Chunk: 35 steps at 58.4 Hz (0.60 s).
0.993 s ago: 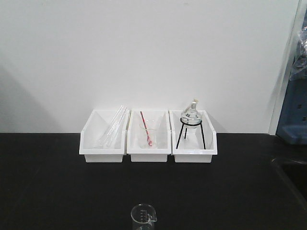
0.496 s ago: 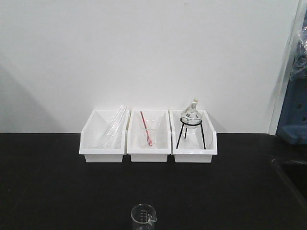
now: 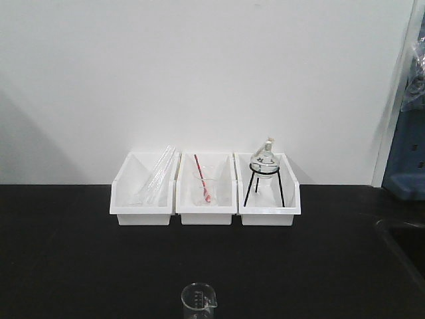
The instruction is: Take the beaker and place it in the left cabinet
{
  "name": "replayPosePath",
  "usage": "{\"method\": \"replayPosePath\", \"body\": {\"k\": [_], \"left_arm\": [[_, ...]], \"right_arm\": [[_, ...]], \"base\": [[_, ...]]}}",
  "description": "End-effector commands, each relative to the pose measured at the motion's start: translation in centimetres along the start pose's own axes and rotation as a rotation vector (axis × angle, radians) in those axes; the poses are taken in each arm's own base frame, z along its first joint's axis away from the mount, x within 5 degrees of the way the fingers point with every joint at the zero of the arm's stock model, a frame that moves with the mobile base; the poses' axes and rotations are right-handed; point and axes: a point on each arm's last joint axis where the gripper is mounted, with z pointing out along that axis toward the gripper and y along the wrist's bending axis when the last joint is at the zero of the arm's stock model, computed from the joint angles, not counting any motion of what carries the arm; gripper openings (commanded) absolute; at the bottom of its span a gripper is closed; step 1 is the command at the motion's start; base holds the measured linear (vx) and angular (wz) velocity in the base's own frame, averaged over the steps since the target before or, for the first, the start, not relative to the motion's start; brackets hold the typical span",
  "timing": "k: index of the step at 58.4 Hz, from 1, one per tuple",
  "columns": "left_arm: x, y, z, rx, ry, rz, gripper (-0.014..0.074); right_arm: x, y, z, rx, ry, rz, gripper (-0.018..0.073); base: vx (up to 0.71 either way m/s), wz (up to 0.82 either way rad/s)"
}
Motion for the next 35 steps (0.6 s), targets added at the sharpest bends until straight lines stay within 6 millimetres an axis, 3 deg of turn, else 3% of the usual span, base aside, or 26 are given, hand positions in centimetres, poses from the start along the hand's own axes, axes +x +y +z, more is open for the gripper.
{"method": "replayPosePath", "body": {"k": [1, 10, 25, 35], "left_arm": [[-0.3, 0.0, -0.1, -0.007, -0.077, -0.006, 0.0001], [-0.3, 0.0, -0.1, -0.007, -0.077, -0.006, 0.0001], [-0.3, 0.0, -0.1, -0.007, -0.077, -0.006, 0.0001], [-0.3, 0.0, -0.1, -0.007, -0.077, -0.006, 0.0001]], "right_arm": [[-1.6, 0.0, 1.0, -0.001, -0.056, -0.012, 0.0055], [-1.5, 0.1, 2.8, -0.009, -0.023, -0.016, 0.0172], [-2.1, 0.4, 5.3, -0.031, -0.107, -0.019, 0.0464], [-1.8, 0.5, 7.3, -0.043, -0.115, 0.054, 0.0545]], "base": [[0.0, 0.0], [0.0, 0.0], [0.0, 0.0], [0.0, 0.0]]}}
